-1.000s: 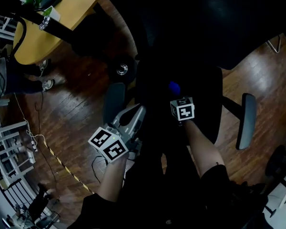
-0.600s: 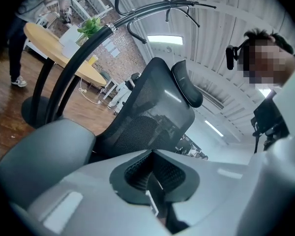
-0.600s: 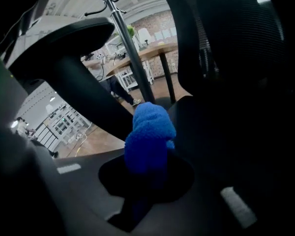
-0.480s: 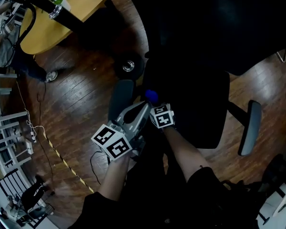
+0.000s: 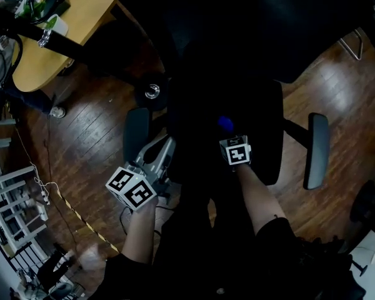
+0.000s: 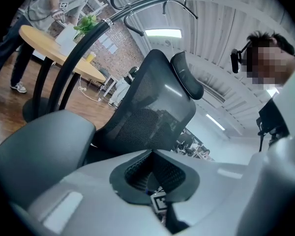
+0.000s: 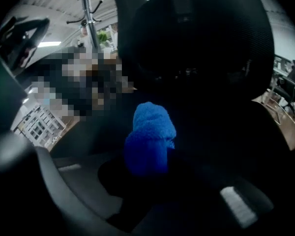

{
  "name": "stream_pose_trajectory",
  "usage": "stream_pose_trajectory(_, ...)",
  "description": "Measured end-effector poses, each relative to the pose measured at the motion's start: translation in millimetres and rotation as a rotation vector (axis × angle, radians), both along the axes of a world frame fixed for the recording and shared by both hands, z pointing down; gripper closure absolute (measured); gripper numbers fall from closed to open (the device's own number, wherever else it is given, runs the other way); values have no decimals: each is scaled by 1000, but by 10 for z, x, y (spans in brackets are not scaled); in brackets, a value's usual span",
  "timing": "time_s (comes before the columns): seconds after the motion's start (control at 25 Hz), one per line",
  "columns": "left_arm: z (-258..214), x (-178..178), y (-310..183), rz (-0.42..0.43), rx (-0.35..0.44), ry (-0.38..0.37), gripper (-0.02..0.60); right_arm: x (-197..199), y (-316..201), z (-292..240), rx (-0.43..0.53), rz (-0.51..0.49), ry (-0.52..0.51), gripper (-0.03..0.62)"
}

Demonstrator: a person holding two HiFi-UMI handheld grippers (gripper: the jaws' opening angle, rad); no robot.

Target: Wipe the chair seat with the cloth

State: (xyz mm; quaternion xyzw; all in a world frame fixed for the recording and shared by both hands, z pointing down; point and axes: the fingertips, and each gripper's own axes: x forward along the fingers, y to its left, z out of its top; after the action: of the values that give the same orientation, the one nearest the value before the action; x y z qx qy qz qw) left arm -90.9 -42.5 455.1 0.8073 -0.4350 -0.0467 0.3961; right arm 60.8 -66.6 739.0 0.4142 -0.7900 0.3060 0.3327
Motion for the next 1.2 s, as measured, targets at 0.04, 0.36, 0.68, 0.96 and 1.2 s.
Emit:
stream_pose_trajectory(0.04, 13, 8, -6, 4, -5, 4, 581, 254, -21, 2, -3, 45, 18, 556)
stream_pose_trajectory(0.36, 81, 52, 24, 11, -18, 0, 581, 1810, -2, -330, 58, 230, 163, 556)
stream_pose_trajectory(0.68, -12, -7, -19, -9, 16, 8, 581, 1932, -21, -316, 65, 257, 188, 556)
stream_pose_trajectory(0.96, -407, -90, 159, -65, 92, 39, 581, 1280, 4, -404, 66, 176, 137, 556)
stream_pose_trajectory(1.2, -528, -418, 260, -144, 108, 36, 581, -427, 273, -340, -28, -36, -72, 556)
